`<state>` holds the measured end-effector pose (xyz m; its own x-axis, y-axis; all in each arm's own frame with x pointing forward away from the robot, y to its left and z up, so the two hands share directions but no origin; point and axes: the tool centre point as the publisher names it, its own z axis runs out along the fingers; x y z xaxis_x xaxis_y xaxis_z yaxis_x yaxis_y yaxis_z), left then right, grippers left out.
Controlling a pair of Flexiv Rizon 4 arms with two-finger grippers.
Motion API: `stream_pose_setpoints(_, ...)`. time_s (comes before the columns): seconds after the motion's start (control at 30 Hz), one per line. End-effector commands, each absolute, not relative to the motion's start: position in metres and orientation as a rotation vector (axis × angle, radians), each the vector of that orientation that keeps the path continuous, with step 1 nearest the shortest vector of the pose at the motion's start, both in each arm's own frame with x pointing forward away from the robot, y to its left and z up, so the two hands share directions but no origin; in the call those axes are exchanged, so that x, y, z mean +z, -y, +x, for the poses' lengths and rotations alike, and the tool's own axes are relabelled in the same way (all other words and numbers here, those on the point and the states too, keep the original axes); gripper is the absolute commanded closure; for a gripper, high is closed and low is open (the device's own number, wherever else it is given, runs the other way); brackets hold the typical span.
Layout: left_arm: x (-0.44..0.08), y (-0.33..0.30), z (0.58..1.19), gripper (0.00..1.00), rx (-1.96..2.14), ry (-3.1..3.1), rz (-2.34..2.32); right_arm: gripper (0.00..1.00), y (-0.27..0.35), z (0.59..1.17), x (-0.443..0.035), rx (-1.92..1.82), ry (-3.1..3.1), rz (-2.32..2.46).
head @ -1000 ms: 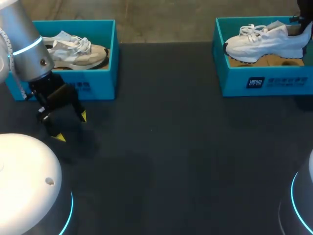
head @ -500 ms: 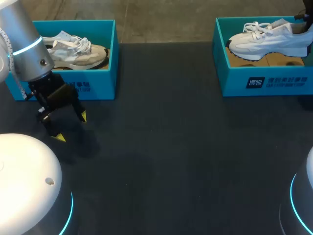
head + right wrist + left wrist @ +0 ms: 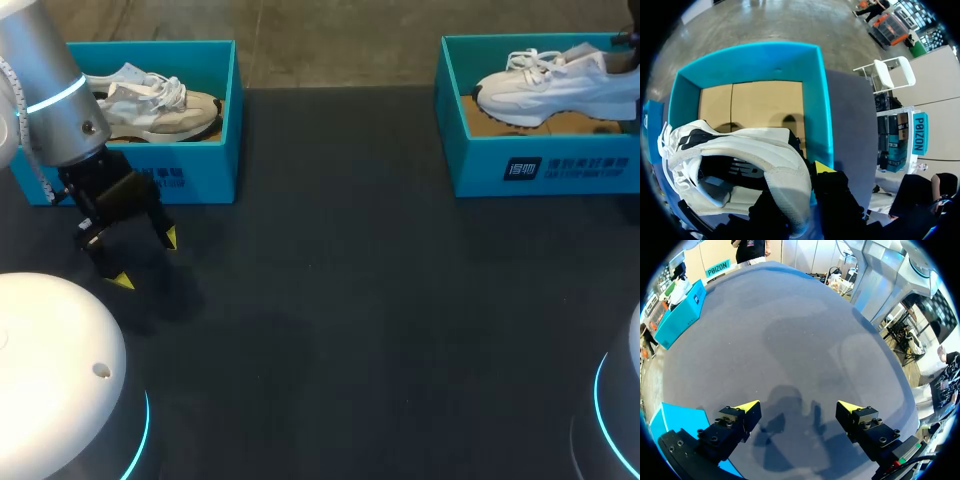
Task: Take the shoe out of the shoebox, open the shoe tongue, remove and reinsert the insole, then place the shoe into the shoebox
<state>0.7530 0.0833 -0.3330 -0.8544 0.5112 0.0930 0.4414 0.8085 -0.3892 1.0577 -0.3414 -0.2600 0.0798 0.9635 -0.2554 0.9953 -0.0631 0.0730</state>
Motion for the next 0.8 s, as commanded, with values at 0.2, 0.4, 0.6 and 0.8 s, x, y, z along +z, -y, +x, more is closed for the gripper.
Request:
stream_pose_setpoints(0.2, -0.333, -0.084, 0.752, 0.0, 0.53, 2.802, -0.746, 1.0, 0.347, 1.064, -0.28, -0.244, -1.968, 2.146)
stream_pose_setpoints(0.4, -0.333, -0.084, 0.752, 0.0, 0.53, 2.802, -0.746, 1.0, 0.345, 1.061, -0.291, -0.264, -1.955, 2.154)
stream_pose_setpoints(0.6, -0.333, -0.084, 0.752, 0.0, 0.53, 2.802, -0.746, 1.0, 0.346, 1.054, -0.305, -0.255, -1.944, 2.179)
stream_pose_setpoints(0.8, -0.333, -0.084, 0.752, 0.0, 0.53, 2.802, -0.746, 1.0, 0.349, 1.043, -0.309, -0.25, -1.932, 2.197)
